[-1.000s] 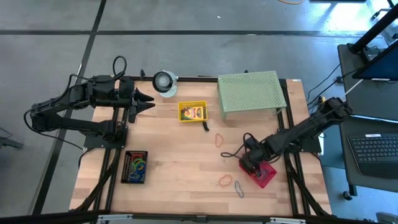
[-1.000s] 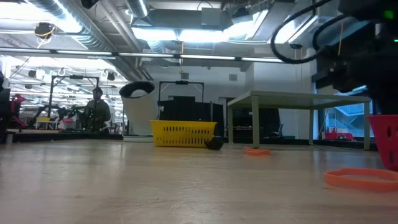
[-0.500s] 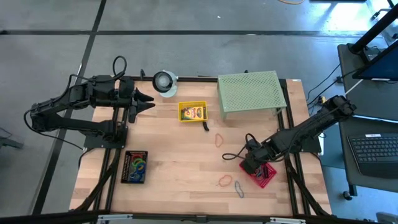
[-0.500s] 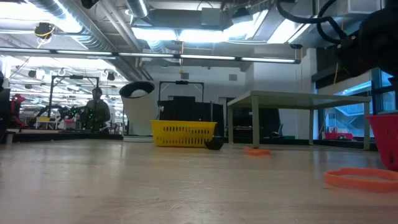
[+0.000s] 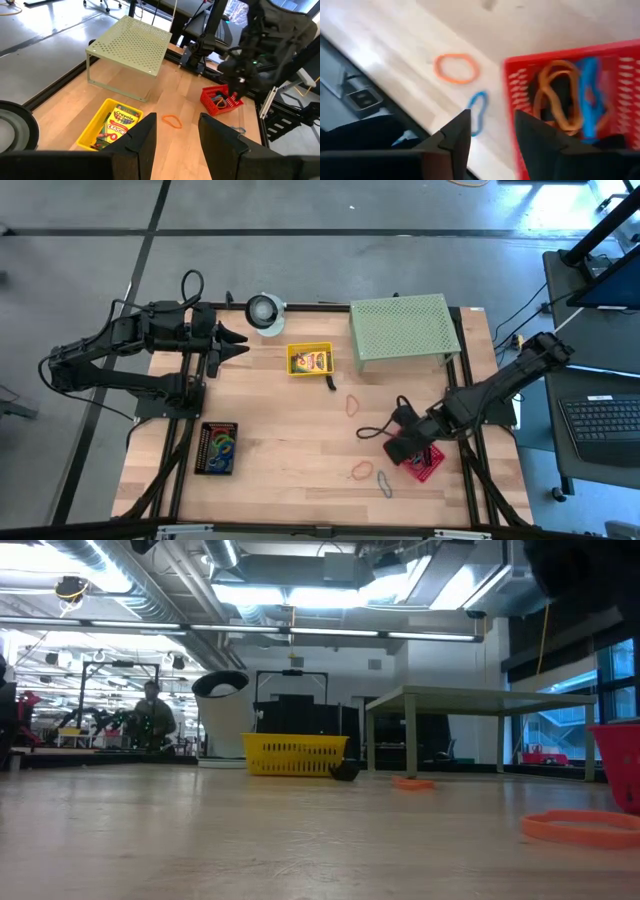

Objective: Pick & Place Office Desk Supplies
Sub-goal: Put the blue rubber band into the red bin

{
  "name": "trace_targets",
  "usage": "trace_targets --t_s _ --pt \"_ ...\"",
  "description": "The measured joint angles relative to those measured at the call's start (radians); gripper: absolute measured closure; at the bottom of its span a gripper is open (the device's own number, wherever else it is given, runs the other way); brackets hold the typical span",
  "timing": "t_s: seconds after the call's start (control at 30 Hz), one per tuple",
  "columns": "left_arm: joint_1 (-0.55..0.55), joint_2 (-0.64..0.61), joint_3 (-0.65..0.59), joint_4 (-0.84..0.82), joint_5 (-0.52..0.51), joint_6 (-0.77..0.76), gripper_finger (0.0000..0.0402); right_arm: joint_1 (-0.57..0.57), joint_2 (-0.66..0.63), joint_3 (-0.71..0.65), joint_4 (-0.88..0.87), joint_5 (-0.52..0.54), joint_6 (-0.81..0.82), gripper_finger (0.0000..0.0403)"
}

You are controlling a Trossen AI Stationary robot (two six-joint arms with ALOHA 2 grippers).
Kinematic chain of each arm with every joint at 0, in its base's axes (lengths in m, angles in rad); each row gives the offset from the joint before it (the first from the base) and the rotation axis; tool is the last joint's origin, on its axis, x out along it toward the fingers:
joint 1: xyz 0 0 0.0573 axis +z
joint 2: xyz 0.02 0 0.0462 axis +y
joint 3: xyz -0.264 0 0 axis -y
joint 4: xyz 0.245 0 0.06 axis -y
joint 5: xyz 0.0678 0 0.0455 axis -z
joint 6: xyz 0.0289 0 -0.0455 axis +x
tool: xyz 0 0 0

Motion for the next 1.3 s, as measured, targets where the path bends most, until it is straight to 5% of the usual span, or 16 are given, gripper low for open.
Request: trace_targets --t_s 0.37,0.7,1.3 --pt "0.000 0.011 0.000 0.000 0.000 -0.008 0.0261 0.142 0.316 0.263 0.009 0.010 0.060 0.0290" --pt "0.000 0.039 0.000 0.001 0.004 -0.003 0.0261 0.159 0.595 0.401 -0.027 -0.003 0.202 0.0305" --pt "0.000 0.039 0.000 0.005 0.127 -0.009 0.0261 0.155 0.655 0.383 -0.099 0.030 0.337 0.0279"
